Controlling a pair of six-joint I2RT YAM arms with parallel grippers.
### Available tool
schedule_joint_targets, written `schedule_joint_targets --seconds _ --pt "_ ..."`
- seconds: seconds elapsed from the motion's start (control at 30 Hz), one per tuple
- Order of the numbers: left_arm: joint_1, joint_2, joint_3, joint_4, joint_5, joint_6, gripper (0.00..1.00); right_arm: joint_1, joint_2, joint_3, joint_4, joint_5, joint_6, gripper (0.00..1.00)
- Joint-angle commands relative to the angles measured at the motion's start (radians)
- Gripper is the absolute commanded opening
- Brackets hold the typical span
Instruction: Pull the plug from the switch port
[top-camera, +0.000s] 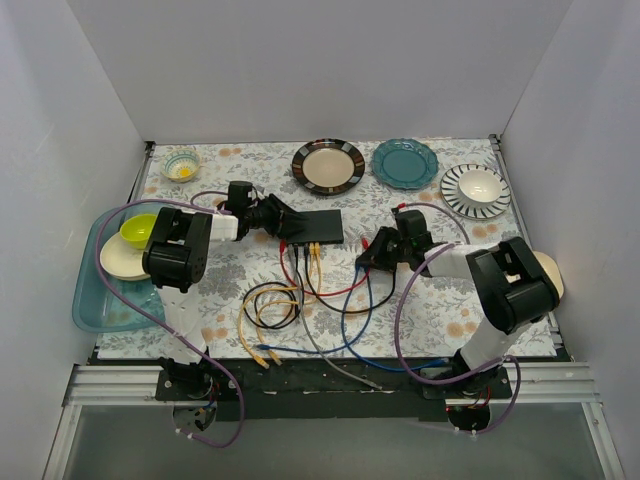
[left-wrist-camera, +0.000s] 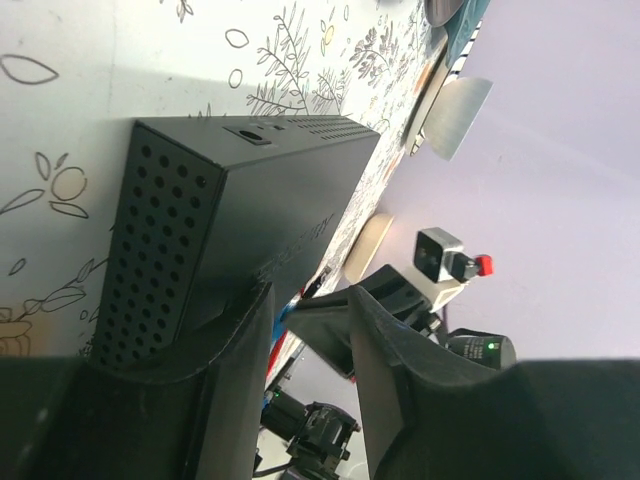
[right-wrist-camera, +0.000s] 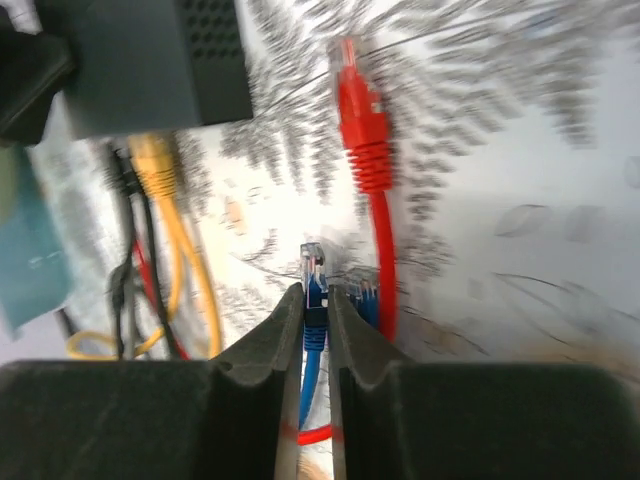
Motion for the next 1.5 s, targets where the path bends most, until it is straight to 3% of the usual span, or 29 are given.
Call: schedule_joint_targets --seconds 0.0,0.1,0.3,0.6,0.93,1.47 --pt "0.019 -0.027 -0.032 -0.076 -0.04 0.044 0.36 -0.011 -0.09 0.081 -0.311 0.204 -0.215 0.37" --pt "0.021 -0.028 -0.034 -0.073 -0.038 0.044 0.36 0.001 -0.123 0.116 -0.285 0.229 -0.209 0.51" --pt "0.022 -0.034 -0.035 -0.075 -0.04 0.048 0.36 0.087 -0.036 0.291 -0.225 0.171 -0.208 0.55" --pt "0.021 -0.037 -0.044 -0.072 -0.032 0.048 0.37 0.152 0.225 0.375 -0.052 -0.03 -0.033 0.47" --pt "0.022 -0.034 -0.063 -0.058 -0.024 0.031 0.37 0.153 0.298 0.349 0.057 -0.027 0.099 0.45" --pt "0.021 -0.03 -0.064 -0.056 -0.015 0.031 0.37 0.135 0.368 0.202 0.404 0.019 0.462 0.36"
